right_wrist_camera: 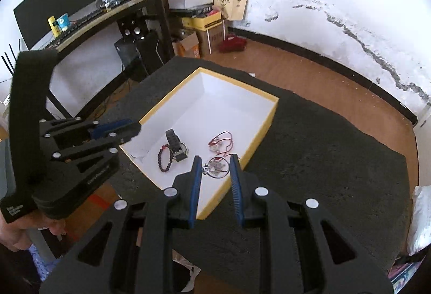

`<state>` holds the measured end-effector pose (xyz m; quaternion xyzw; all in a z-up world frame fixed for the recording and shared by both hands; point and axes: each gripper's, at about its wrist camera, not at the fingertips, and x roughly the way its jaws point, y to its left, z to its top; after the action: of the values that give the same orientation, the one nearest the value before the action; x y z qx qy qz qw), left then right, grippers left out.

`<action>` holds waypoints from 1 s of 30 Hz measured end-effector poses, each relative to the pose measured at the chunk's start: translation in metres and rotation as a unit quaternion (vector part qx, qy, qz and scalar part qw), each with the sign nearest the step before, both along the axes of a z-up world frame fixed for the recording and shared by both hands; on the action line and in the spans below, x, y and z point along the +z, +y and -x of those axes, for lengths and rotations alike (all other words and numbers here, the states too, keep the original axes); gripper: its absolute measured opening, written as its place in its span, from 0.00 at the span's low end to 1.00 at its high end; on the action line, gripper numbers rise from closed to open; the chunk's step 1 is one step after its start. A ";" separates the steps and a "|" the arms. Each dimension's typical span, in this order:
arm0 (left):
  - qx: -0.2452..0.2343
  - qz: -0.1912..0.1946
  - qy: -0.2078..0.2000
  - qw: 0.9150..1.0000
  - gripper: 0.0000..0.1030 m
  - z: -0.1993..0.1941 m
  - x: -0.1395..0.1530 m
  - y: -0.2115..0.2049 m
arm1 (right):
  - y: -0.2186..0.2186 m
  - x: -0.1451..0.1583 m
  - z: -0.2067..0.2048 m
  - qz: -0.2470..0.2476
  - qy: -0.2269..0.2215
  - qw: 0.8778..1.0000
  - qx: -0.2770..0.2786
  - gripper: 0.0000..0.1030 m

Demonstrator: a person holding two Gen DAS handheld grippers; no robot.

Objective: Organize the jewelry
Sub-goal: 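Carry the charm and ring into the yellow box with both tools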

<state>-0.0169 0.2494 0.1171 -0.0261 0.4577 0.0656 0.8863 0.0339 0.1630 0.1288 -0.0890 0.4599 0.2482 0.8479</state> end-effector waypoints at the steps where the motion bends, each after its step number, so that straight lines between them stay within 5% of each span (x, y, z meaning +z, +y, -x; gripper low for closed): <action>1: 0.002 0.002 0.002 1.000 0.12 -0.001 -0.003 0.005 | 0.002 -0.006 -0.004 0.000 0.005 1.000 0.001 0.21; 17: 0.041 0.038 0.058 0.997 0.12 -0.056 -0.111 0.072 | 0.065 -0.119 -0.081 0.045 0.072 0.996 -0.007 0.21; 30: 0.036 0.040 0.075 0.996 0.12 -0.079 -0.147 0.079 | 0.079 -0.168 -0.111 0.068 0.091 0.994 -0.011 0.21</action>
<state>0.0620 0.3286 -0.0302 -0.0735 0.5235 0.0809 0.8450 0.1444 0.2423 -0.0388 -0.1184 0.5516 0.2140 0.7975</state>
